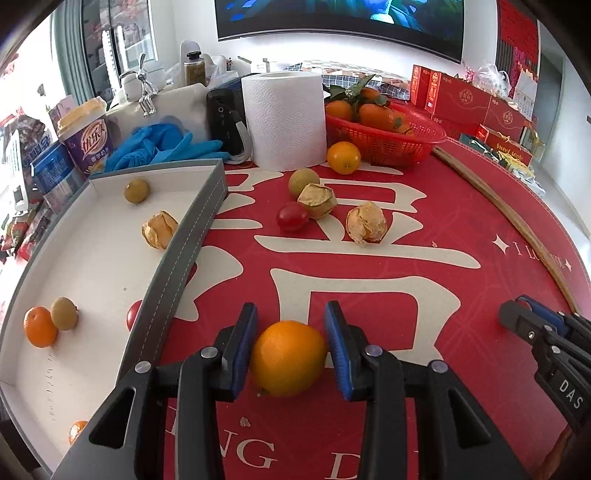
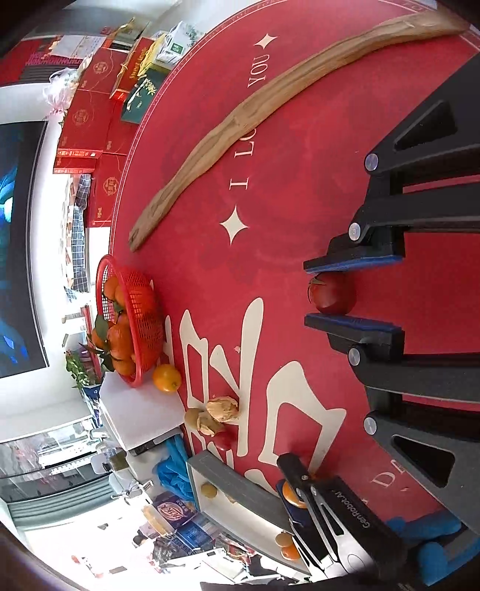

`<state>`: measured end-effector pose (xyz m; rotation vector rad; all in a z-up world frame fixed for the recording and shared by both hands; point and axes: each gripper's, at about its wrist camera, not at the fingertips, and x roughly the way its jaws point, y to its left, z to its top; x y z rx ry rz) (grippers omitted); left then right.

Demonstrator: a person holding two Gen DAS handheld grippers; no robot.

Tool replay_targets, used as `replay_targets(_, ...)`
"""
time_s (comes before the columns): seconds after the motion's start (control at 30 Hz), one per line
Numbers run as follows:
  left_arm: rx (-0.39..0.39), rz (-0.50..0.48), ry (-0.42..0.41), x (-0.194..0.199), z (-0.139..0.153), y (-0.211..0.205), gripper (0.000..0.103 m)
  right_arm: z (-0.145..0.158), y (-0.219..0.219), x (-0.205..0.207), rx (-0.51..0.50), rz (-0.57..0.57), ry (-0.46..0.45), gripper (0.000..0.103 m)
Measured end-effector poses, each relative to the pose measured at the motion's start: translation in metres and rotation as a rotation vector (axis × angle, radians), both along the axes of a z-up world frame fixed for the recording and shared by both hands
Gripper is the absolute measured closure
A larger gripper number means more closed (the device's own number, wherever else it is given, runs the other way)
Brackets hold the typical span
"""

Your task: Organize fruits

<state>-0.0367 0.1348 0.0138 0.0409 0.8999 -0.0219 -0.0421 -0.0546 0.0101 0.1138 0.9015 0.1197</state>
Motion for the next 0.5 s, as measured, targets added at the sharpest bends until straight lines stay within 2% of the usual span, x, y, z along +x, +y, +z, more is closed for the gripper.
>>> replay_targets(0.5,0.006,-0.001,-0.001,0.0005,-0.0001,-0.0002,0.062,-0.0017,0.0006,-0.0004,-0.001,-0.004,-0.010,0.080)
